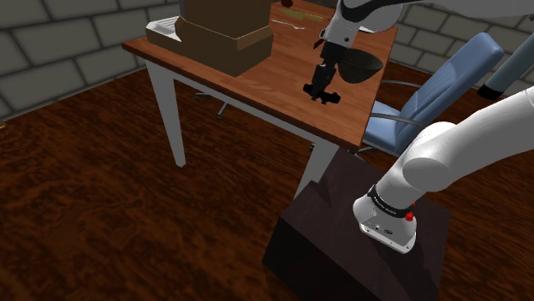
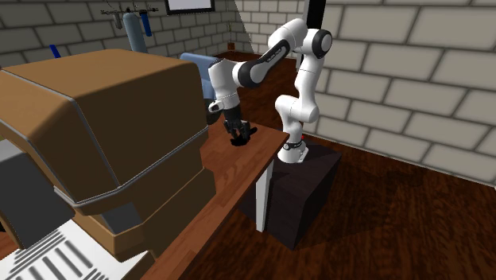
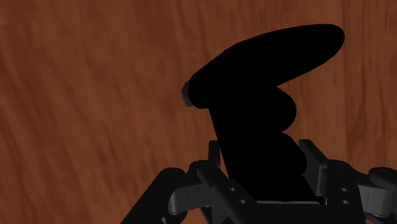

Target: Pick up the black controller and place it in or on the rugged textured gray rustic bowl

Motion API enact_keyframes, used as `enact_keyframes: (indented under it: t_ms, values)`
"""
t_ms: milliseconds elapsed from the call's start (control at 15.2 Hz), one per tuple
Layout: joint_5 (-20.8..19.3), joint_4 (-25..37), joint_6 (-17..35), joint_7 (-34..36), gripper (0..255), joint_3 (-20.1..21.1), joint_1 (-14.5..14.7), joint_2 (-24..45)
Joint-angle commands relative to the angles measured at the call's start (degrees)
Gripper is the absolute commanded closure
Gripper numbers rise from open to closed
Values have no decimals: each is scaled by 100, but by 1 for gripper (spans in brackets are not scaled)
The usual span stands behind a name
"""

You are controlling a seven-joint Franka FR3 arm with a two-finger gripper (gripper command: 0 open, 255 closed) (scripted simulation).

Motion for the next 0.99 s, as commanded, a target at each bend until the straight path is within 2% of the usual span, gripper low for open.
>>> enact_keyframes:
  t_ms: [0,924]
  values:
    - [-11,88,-116,29,255,4,-3,-30]
    - [-51,1039,-1176,295,255,41,8,-174]
